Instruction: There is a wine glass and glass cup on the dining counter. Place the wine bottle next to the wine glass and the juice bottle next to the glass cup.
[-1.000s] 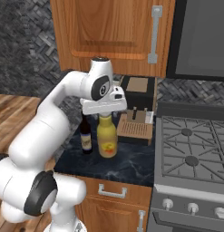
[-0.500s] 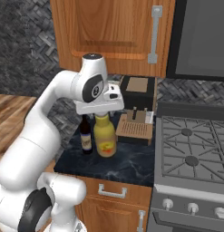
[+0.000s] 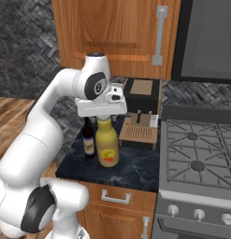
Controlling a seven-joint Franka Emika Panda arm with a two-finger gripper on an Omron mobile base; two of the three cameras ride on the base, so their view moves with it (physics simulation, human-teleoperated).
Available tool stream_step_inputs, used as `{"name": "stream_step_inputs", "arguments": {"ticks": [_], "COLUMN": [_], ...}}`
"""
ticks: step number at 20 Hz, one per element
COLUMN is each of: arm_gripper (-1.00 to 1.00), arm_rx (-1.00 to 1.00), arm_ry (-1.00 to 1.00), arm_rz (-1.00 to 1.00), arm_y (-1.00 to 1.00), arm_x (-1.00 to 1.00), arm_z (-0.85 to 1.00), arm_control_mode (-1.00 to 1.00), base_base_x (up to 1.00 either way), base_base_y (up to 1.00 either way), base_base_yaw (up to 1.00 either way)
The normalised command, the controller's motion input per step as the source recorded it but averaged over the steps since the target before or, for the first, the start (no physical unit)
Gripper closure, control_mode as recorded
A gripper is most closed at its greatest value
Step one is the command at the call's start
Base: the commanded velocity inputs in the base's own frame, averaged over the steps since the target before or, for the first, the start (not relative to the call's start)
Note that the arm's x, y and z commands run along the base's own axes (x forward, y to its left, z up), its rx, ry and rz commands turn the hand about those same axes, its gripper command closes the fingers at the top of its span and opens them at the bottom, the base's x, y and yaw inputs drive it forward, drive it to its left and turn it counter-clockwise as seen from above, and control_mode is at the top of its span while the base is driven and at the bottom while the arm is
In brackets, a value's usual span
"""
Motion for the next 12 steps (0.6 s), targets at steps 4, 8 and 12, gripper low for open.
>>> {"name": "stream_step_inputs", "arguments": {"ticks": [4,8,12], "arm_gripper": [1.00,1.00,1.00], "arm_rx": [0.00,0.00,0.00], "arm_ry": [0.00,0.00,0.00], "arm_rz": [0.00,0.00,0.00], "arm_y": [0.00,0.00,0.00], "arm_x": [0.00,0.00,0.00], "arm_z": [0.00,0.00,0.00], "arm_control_mode": [-1.00,-1.00,-1.00], "base_base_x": [0.00,0.00,0.00], "base_base_y": [0.00,0.00,0.00], "base_base_yaw": [0.00,0.00,0.00]}}
